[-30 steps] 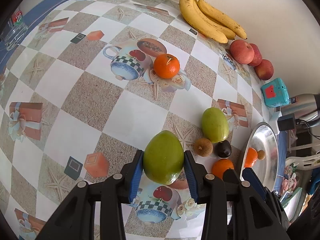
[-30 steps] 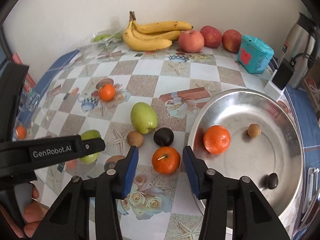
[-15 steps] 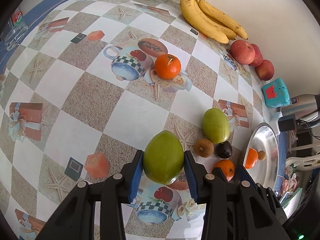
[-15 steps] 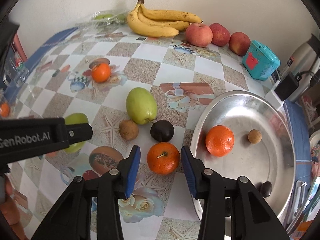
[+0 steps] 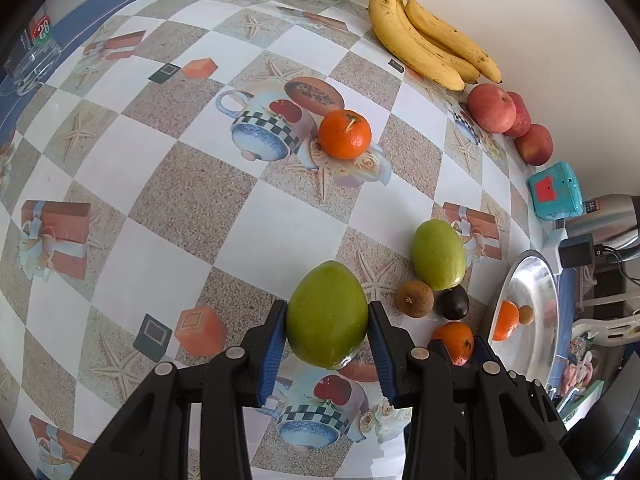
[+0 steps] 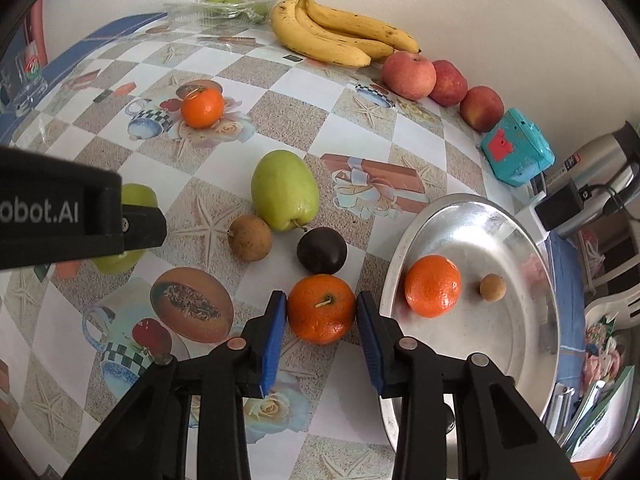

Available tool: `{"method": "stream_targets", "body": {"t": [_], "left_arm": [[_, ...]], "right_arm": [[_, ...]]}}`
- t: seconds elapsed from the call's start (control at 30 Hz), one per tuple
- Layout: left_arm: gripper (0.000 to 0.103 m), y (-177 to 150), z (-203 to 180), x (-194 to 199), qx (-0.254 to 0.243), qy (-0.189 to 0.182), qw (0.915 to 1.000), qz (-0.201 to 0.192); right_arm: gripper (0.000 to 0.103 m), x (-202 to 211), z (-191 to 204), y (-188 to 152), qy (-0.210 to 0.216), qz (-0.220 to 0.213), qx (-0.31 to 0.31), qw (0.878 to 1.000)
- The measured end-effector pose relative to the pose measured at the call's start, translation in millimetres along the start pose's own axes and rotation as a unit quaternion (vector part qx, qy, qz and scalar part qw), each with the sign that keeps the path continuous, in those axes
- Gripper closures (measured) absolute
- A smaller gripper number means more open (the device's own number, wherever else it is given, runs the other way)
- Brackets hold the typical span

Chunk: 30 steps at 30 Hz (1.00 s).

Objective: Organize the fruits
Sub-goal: 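Grasp the mandarin orange with the right tool while the left tool holds the pear, then carry the pear into the plate and open the left tool while the right tool carries the orange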

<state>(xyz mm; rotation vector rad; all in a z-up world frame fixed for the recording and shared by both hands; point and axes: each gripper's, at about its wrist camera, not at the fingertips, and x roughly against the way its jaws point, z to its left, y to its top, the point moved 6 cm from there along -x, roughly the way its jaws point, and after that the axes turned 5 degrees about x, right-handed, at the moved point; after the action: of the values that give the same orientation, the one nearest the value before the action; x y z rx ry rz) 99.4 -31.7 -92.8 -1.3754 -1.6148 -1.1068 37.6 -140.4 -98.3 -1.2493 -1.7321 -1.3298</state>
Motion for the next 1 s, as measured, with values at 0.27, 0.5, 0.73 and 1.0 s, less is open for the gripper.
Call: {"method": "stream_targets", "body": {"t": [0.27,0.5,0.73,1.0], "left_arm": [[0.061,2,2,5,0.010,-0.001,0.9999,-0.005],[0.061,7,1,17,0.014,-0.011,0.9997,-0.019],[0.061,10,-11,29,-0.007,-0.015,0.9990,-0.040],[0.061,1,-31,30,-0.040,-0.012,0.9981,-0.044]], "right_arm": [[0.067,5,-8,2,0.067,-0.012,-0.062,0.996],[0.067,27,-13,11,0.128,-0.046,-0.110,0.985],[0.067,52,-32,18,0.146,-0.084,-0.145,0.975],[0.067,44,-86,-4,0.104,-0.065,-0.214,0.969]]}}
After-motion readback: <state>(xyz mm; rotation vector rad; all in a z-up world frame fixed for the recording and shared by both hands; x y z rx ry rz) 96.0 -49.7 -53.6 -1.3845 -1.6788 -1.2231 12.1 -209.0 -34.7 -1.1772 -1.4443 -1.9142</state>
